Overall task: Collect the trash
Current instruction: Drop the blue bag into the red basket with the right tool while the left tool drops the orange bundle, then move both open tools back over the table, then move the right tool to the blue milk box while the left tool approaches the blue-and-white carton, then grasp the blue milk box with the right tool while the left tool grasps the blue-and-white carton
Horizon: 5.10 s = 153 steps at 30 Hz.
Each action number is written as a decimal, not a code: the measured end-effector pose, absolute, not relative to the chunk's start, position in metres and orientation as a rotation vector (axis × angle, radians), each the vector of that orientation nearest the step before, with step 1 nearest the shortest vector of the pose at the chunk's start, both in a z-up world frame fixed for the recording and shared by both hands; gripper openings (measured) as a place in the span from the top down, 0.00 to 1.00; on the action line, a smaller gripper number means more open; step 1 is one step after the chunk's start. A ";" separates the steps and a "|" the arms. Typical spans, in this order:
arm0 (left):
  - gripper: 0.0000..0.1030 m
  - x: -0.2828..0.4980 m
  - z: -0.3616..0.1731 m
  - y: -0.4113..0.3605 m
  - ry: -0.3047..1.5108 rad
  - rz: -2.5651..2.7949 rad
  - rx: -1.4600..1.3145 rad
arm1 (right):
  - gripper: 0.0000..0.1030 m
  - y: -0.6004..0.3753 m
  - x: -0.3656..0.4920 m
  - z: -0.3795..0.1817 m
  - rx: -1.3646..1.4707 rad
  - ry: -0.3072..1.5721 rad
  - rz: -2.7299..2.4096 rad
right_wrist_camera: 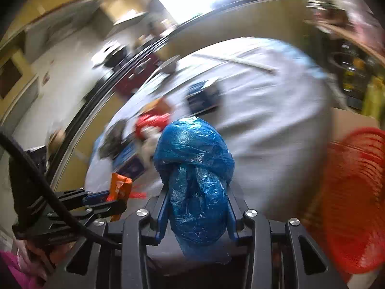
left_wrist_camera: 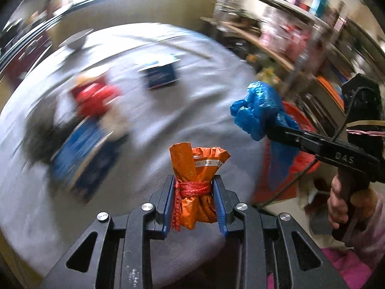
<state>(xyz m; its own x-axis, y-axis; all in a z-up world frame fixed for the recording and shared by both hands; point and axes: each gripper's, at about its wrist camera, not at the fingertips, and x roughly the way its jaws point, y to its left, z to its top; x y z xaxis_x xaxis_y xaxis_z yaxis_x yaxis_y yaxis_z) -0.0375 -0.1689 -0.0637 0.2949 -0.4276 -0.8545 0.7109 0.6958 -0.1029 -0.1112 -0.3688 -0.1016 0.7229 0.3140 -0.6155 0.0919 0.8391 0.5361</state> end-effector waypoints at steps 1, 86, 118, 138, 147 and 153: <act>0.69 -0.039 -0.063 -0.182 1.002 -0.802 0.336 | 0.59 -0.384 -0.121 -0.103 0.597 0.752 0.091; 0.29 0.020 -0.054 -0.016 0.941 -0.052 0.287 | 0.32 -0.365 -0.010 -0.056 0.499 0.785 0.002; 0.29 0.053 -0.072 -0.007 0.998 -0.271 0.133 | 0.27 -0.355 0.116 -0.106 0.543 0.913 -0.008; 0.24 0.077 -0.086 -0.066 0.964 -0.548 0.212 | 0.24 -0.316 0.167 -0.112 0.379 0.963 -0.149; 0.22 0.084 -0.111 -0.071 1.048 -0.577 0.173 | 0.25 -0.325 0.153 -0.114 0.375 0.976 -0.093; 0.38 0.078 -0.116 -0.071 1.073 -0.555 0.138 | 0.25 -0.333 0.126 -0.115 0.409 1.002 -0.049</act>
